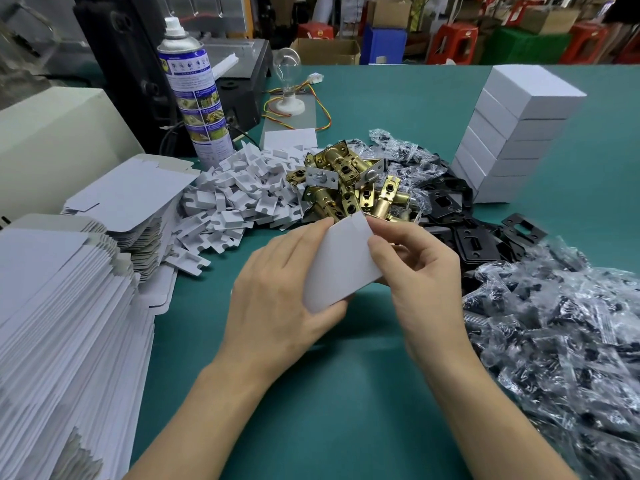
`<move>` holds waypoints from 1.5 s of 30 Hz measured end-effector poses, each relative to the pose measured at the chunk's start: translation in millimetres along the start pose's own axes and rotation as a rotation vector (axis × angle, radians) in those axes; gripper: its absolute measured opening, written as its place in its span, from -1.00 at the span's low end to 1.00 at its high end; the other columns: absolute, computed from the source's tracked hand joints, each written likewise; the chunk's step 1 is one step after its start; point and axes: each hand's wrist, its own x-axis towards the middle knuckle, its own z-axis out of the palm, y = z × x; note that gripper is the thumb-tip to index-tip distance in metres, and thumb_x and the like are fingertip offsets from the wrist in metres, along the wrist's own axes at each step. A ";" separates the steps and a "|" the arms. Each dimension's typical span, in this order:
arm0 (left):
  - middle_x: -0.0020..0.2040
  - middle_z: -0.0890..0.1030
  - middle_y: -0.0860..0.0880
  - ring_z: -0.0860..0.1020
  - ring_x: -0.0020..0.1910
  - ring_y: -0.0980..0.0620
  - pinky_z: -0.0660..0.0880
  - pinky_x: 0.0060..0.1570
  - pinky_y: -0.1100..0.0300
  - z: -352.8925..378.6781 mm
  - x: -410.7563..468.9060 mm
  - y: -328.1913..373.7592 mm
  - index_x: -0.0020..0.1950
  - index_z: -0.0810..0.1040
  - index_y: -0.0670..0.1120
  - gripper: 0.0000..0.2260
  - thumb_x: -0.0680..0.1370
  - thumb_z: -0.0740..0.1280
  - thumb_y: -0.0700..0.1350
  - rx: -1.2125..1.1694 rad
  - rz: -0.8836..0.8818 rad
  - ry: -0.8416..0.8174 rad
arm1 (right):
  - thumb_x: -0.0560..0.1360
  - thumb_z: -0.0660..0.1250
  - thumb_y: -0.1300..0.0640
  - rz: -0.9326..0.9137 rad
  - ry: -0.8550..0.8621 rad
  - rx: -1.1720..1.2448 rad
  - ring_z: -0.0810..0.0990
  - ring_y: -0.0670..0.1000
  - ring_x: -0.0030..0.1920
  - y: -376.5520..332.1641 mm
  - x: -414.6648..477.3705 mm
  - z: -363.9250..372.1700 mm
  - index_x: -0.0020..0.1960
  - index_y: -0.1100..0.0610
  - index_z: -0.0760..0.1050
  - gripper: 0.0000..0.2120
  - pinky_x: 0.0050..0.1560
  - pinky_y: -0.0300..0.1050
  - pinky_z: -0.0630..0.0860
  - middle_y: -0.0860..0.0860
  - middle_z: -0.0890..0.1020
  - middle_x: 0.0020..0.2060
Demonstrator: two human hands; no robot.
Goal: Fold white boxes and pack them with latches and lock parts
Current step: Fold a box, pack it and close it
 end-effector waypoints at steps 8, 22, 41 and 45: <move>0.37 0.57 0.06 0.53 0.25 0.01 0.47 0.17 0.11 2.5 0.2 -2.1 0.57 0.41 0.00 -0.23 0.37 0.45 0.16 0.079 -0.018 0.049 | 0.63 0.30 0.14 -0.078 -0.039 -0.134 0.62 -0.22 0.20 -3.2 -11.1 12.1 0.24 -0.03 0.67 -0.74 0.11 -0.36 0.51 -0.21 0.70 0.14; 0.12 0.75 0.19 0.69 0.02 0.20 0.55 -0.19 0.37 -15.2 8.2 -4.3 0.22 0.74 0.13 -0.69 0.71 0.23 0.14 -0.859 -0.402 -0.098 | 0.60 0.40 0.26 0.252 0.054 0.129 0.72 -0.11 -0.11 1.6 10.1 -9.0 0.09 0.04 0.68 -0.83 -0.14 -0.28 0.60 -0.02 0.77 -0.11; 0.13 0.66 0.32 0.63 0.12 0.22 0.55 0.13 0.06 -1.3 7.6 -30.0 0.18 0.54 0.35 -0.61 0.39 0.46 0.33 -0.389 -0.020 -0.232 | 0.60 0.38 0.14 0.130 -0.010 -0.215 0.70 0.05 -0.12 7.4 12.4 -9.6 -0.07 0.05 0.67 -0.88 -0.04 0.15 0.64 0.00 0.74 -0.19; 0.08 0.71 0.19 0.64 0.15 0.08 0.55 0.16 -0.11 3.9 6.8 -35.2 0.19 0.61 0.29 -0.59 0.37 0.56 0.22 -0.420 -0.084 -0.314 | 0.61 0.38 0.14 -0.005 0.037 -0.266 0.61 -0.17 -0.21 6.2 13.6 -12.8 -0.09 -0.02 0.64 -0.87 -0.09 -0.14 0.52 -0.16 0.69 -0.23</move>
